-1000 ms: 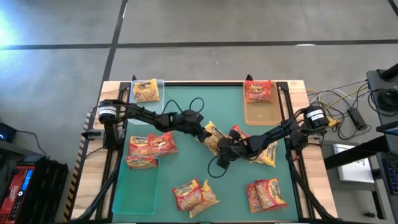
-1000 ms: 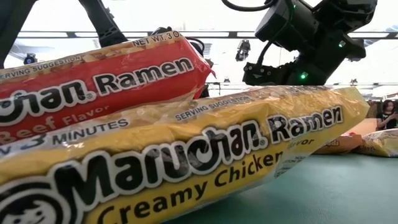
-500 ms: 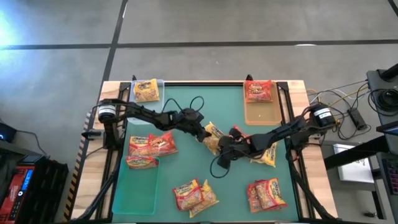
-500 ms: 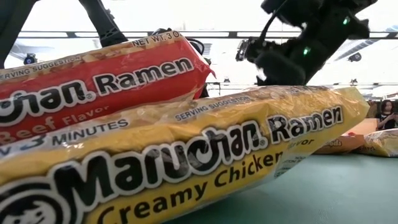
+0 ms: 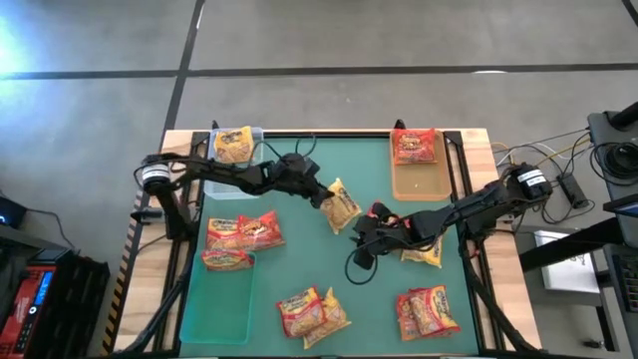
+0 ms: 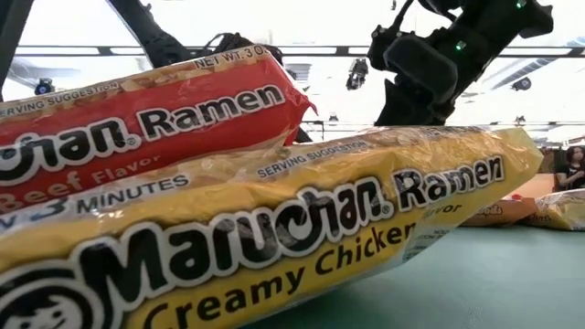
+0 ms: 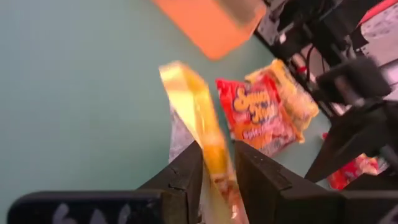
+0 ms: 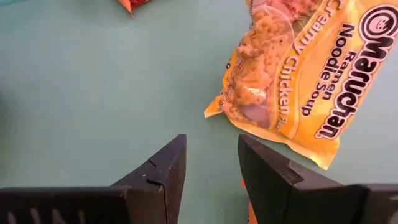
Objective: Sort Maruchan noodles
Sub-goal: Put the yellow noddle pack into the transparent bin, then put the yellow noodle pack into the transparent bin
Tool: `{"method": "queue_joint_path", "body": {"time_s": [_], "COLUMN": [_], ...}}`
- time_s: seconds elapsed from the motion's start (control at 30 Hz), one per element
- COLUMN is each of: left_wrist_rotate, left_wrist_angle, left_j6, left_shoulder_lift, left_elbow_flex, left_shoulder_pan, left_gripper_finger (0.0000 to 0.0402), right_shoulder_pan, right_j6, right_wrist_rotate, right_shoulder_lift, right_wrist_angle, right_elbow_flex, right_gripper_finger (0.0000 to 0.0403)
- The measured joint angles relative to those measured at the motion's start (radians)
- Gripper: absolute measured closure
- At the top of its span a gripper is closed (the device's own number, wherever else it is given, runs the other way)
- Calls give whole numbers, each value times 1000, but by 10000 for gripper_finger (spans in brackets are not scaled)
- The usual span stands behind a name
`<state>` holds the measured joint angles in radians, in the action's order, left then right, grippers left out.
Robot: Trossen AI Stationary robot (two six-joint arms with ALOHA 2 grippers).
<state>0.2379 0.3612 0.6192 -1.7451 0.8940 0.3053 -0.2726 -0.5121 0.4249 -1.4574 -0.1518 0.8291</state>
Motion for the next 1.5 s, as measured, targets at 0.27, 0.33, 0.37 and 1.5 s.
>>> {"method": "queue_joint_path", "body": {"time_s": [0.27, 0.33, 0.37, 1.5], "left_wrist_rotate": [10, -23, -44, -88], "left_wrist_angle": [-168, -187, -203, -258], "left_j6": [-62, -74, -82, -157], "left_shoulder_lift": [61, 53, 51, 32], "left_elbow_flex": [-1, 0, -1, 2], "left_shoulder_pan": [18, 14, 14, 49], "left_gripper_finger": [326, 326, 325, 210], "right_shoulder_pan": [0, 0, 0, 122], "right_j6": [-1, -4, -8, -7], "right_wrist_rotate": [18, 62, 89, 250], "right_shoulder_lift": [-3, -3, -4, -299], "right_wrist_angle": [0, 2, 7, 250], "right_elbow_flex": [-11, -14, -16, -32], "right_gripper_finger": [266, 266, 266, 266]}}
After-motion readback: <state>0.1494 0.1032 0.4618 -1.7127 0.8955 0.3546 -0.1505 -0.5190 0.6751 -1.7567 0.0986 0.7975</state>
